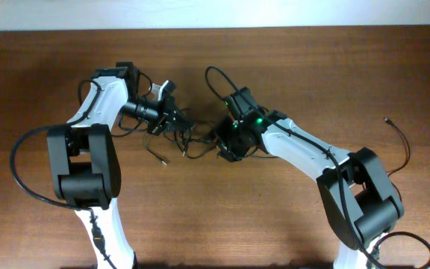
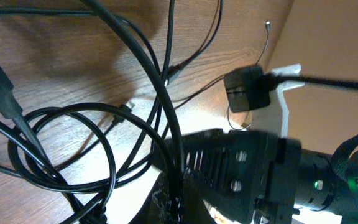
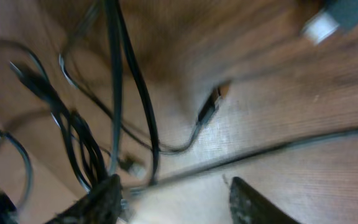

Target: Untangle cables

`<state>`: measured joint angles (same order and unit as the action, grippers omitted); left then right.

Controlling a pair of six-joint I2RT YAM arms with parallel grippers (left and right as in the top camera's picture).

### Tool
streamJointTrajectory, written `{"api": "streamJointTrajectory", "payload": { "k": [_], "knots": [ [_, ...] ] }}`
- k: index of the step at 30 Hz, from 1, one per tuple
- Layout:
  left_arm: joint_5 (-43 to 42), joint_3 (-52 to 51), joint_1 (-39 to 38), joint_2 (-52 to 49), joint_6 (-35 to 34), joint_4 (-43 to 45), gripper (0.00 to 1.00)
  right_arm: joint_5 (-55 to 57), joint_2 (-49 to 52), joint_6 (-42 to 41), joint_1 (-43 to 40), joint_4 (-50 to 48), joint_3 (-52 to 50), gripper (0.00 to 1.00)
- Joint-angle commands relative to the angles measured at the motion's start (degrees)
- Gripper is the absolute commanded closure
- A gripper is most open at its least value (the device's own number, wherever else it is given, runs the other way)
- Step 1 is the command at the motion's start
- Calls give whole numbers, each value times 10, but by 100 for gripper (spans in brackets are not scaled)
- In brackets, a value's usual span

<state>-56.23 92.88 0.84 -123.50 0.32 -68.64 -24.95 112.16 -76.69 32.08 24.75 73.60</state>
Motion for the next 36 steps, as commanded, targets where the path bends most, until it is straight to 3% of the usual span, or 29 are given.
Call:
{"api": "streamJointTrajectory", "payload": {
  "k": [1,3,4,5,10,13,16,20,26,33,36],
  "knots": [
    [-21,-2,-2,17,0,-16,100,76,-2,-43,-3,-10,0,62],
    [-21,-2,-2,17,13,-30,100,115,-2,41,-4,-10,0,78],
    [-19,-2,-3,17,28,-30,100,116,-2,84,-6,-10,0,92],
    [-9,-2,-3,17,30,-30,100,108,-3,108,-9,-10,0,96],
    [9,-2,-3,17,30,-28,100,-100,-57,286,-85,-19,5,96],
    [86,-2,-3,17,30,-19,100,-211,-119,419,-134,-13,5,96],
    [215,-2,-3,17,4,-15,100,-223,-144,455,-196,62,5,96],
    [336,-2,-1,17,-57,-8,100,-178,-144,589,-263,203,5,96],
    [336,-2,-6,17,-59,2,96,-81,-144,619,-304,299,5,96],
    [336,-2,-5,17,-59,2,95,-413,-149,706,-363,318,59,96],
    [336,-2,-5,17,-59,2,94,-414,-149,708,-405,321,59,96]
  ]
}}
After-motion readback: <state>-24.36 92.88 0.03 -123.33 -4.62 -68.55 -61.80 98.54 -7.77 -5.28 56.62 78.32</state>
